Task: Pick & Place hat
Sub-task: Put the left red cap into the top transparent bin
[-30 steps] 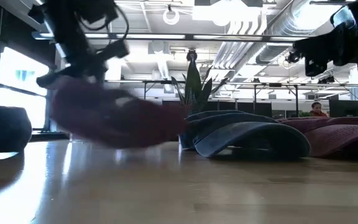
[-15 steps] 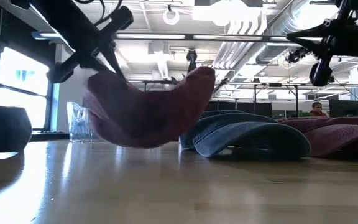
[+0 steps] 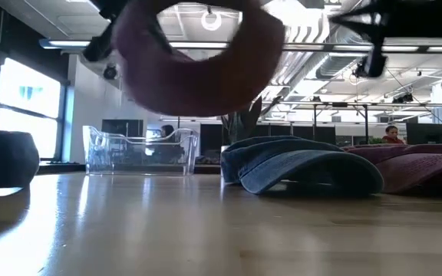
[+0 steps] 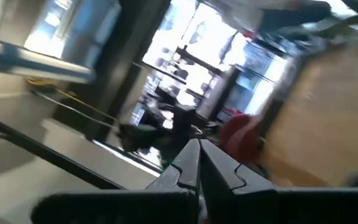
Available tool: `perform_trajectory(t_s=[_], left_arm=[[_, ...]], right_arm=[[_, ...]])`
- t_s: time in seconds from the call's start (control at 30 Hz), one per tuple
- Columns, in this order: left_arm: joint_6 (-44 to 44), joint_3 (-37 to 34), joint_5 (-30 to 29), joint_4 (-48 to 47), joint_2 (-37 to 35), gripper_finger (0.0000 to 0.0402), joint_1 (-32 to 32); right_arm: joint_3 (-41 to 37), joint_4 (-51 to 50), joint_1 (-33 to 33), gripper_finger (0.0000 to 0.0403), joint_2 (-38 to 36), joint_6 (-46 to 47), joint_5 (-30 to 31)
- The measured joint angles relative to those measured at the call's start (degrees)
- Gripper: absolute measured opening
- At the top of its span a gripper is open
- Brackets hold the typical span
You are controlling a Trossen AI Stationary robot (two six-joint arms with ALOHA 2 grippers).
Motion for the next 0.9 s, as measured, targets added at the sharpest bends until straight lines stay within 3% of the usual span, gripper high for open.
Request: perform_trajectory(t_s=[0.1, 0.27, 0.37, 0.6, 0.77, 0.9], left_arm=[[-0.2, 4.5, -9.9, -13.7, 1.4, 0.0, 0.2], [9.5, 11.0, -19.1, -17.0, 2.5, 0.0, -0.9], [14.8, 13.8, -19.6, -16.7, 2.6, 0.0, -1.2], [15.8, 15.3, -18.4, -15.1, 3.0, 0.0, -1.0], [11.9, 15.3, -18.2, -14.5, 3.0, 0.0, -1.0], [9.7, 15.4, -18.2, -13.3, 3.0, 0.0, -1.0]], right_arm=[[4.5, 5.1, 0.0, 0.0003, 6.4, -2.4, 0.0], [11.8, 5.1, -0.1, 0.0001, 13.8, -9.4, 5.1], [17.2, -0.6, -0.1, 0.0001, 17.5, -9.5, 2.6], [41.0, -34.0, 3.1, 0.0015, 29.1, -21.9, -5.7], [57.7, -49.5, 8.0, 0.0006, 40.9, -39.9, -4.6], [66.0, -52.5, 11.8, 0.0003, 49.7, -53.6, 1.3]])
